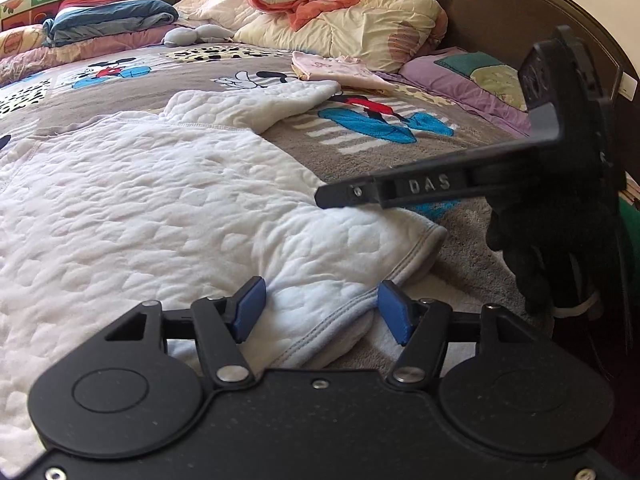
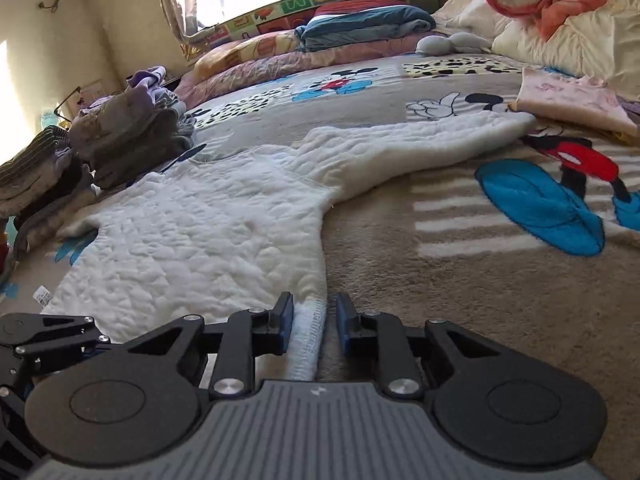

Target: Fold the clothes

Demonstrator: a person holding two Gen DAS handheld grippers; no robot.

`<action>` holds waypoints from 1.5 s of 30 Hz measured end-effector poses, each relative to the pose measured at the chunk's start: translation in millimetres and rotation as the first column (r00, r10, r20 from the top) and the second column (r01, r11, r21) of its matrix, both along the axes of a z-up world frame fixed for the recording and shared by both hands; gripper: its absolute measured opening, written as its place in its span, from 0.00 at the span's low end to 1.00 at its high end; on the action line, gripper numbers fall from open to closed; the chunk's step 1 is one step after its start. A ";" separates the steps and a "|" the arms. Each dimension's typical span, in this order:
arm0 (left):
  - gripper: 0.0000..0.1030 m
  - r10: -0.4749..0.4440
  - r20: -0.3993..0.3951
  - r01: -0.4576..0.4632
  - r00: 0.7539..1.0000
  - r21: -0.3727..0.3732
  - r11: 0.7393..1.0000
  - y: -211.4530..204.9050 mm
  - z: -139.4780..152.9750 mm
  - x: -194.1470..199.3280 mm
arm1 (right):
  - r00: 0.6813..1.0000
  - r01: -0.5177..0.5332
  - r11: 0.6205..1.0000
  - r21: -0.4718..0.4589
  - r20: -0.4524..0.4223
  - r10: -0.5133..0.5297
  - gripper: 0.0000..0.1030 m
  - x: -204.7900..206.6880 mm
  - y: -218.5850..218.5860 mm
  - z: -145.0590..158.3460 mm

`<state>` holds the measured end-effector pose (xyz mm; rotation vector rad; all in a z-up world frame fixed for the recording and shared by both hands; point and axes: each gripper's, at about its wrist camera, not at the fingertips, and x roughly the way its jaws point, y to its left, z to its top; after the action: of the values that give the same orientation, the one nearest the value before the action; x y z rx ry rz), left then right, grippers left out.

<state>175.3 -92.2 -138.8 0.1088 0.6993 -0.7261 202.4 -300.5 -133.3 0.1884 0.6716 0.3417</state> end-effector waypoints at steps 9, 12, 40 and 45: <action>0.63 -0.003 0.041 0.002 0.999 0.023 1.000 -3.3 -3.7 -5.4 | 0.997 0.079 0.976 0.205 -0.017 -0.077 0.21 -62.8 -34.6 -24.0; 0.64 -0.009 0.052 0.007 0.999 0.038 0.999 -4.7 -3.3 -8.2 | 0.996 0.087 0.980 0.181 -0.009 -0.087 0.19 -80.1 -34.7 -25.2; 0.54 0.119 0.035 -0.124 0.992 0.195 0.973 66.5 12.6 -15.2 | 0.997 -0.035 0.996 -0.087 0.068 0.041 0.20 -76.7 5.0 -7.6; 0.52 0.145 0.057 -0.154 0.988 0.189 0.970 76.3 31.9 -21.4 | 0.988 -0.048 0.997 0.062 0.151 0.038 0.24 -82.1 -17.0 13.1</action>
<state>153.9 -15.9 -106.9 0.2462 0.7276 -0.5090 120.4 -317.5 -120.2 0.2090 0.5171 0.4155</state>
